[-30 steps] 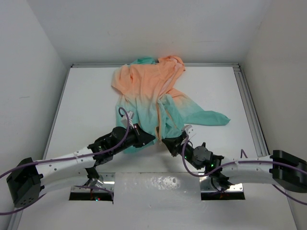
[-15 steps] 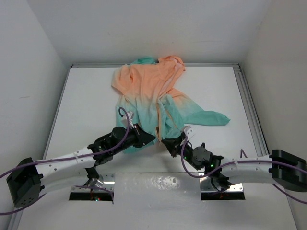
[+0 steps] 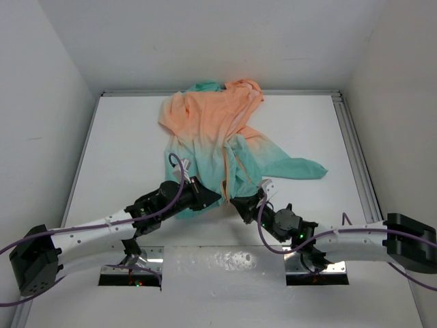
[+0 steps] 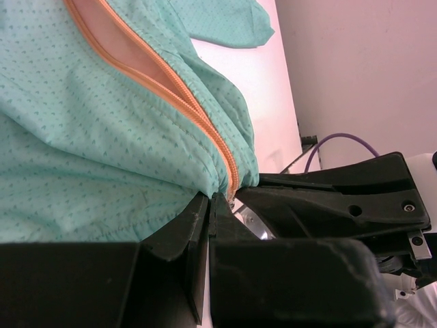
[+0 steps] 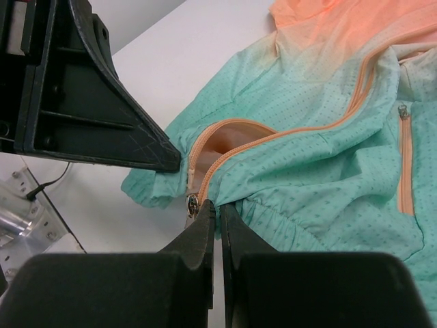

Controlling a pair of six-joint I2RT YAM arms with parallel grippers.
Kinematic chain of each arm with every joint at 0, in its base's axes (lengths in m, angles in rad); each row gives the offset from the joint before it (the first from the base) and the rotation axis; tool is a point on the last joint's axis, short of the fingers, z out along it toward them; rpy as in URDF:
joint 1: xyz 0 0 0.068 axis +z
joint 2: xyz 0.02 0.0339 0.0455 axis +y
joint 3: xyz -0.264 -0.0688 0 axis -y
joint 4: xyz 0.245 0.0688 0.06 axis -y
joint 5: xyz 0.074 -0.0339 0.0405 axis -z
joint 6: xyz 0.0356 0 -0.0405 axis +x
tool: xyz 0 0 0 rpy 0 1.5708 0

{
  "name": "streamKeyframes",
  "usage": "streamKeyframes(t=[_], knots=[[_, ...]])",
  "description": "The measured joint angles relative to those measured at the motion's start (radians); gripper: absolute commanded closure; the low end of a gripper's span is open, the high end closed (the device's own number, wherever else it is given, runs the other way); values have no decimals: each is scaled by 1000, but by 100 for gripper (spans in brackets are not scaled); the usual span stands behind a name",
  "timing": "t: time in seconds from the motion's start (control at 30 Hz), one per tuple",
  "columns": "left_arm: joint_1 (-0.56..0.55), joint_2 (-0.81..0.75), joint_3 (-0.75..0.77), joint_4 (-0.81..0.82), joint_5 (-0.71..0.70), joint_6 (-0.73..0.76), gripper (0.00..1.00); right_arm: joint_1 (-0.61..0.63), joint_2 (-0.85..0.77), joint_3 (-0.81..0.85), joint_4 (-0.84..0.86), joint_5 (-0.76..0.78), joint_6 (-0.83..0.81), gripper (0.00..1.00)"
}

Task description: Zip up the jacket

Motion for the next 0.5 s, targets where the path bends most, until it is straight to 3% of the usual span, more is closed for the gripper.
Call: streamKeyframes(t=[0.5], knots=[[0, 11, -7, 8, 5, 0, 100, 0, -1, 10, 8, 10, -15, 100]])
